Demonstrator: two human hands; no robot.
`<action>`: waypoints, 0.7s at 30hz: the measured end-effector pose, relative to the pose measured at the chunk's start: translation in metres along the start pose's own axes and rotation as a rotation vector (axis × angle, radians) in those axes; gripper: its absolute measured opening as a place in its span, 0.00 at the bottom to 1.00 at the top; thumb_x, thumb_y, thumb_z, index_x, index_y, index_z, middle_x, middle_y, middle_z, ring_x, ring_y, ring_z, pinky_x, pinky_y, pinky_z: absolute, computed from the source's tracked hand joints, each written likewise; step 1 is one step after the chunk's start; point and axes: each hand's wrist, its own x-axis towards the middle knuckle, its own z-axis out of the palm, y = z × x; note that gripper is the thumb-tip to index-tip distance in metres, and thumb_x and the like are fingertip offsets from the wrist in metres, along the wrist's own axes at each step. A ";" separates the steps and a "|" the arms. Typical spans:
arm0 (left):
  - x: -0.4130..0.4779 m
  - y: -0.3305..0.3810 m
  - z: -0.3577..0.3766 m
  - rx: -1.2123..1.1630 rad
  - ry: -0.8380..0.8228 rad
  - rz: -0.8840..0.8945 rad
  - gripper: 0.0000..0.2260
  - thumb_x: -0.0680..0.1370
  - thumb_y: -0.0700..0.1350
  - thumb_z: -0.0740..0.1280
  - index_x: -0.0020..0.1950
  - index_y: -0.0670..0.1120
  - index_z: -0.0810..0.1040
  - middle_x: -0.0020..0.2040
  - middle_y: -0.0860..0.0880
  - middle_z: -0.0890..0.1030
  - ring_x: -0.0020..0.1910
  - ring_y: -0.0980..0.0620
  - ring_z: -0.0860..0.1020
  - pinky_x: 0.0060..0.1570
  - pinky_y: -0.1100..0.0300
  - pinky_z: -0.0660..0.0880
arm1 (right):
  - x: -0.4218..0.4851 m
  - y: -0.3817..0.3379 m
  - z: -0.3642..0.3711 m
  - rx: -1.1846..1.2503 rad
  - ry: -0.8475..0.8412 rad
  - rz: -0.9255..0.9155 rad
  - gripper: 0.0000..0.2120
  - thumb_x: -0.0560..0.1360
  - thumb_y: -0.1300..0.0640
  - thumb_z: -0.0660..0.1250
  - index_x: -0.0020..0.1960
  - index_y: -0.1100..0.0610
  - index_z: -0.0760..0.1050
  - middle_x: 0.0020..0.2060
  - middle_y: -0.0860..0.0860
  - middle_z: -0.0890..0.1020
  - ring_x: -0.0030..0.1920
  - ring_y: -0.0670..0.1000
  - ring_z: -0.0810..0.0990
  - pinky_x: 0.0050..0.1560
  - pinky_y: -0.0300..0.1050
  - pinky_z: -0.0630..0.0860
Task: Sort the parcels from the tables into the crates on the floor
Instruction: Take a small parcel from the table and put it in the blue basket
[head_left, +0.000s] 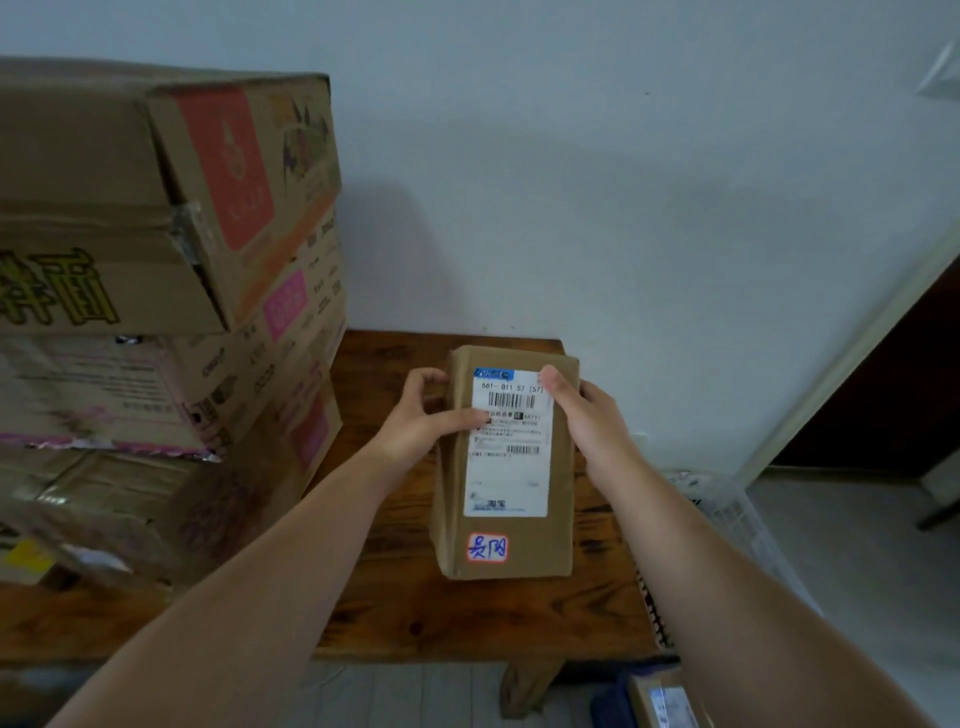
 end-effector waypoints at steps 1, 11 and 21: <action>-0.001 -0.002 0.001 -0.022 0.020 -0.018 0.24 0.70 0.40 0.73 0.62 0.48 0.65 0.52 0.48 0.80 0.44 0.54 0.80 0.37 0.65 0.75 | 0.002 0.000 -0.001 -0.019 -0.019 0.010 0.18 0.72 0.39 0.66 0.51 0.53 0.78 0.45 0.48 0.84 0.48 0.49 0.83 0.45 0.42 0.77; -0.002 -0.010 -0.010 -0.254 0.090 -0.166 0.14 0.75 0.46 0.68 0.59 0.48 0.70 0.47 0.45 0.81 0.44 0.46 0.80 0.51 0.49 0.76 | 0.003 0.025 -0.002 0.104 -0.417 0.143 0.51 0.56 0.42 0.77 0.74 0.40 0.58 0.65 0.49 0.77 0.67 0.56 0.72 0.69 0.64 0.63; -0.001 -0.034 -0.019 -0.023 -0.204 -0.244 0.43 0.60 0.53 0.75 0.72 0.59 0.61 0.55 0.49 0.82 0.55 0.46 0.79 0.49 0.48 0.76 | -0.001 0.028 -0.002 0.259 -0.250 0.073 0.18 0.66 0.52 0.66 0.55 0.40 0.74 0.51 0.49 0.84 0.57 0.57 0.79 0.62 0.59 0.73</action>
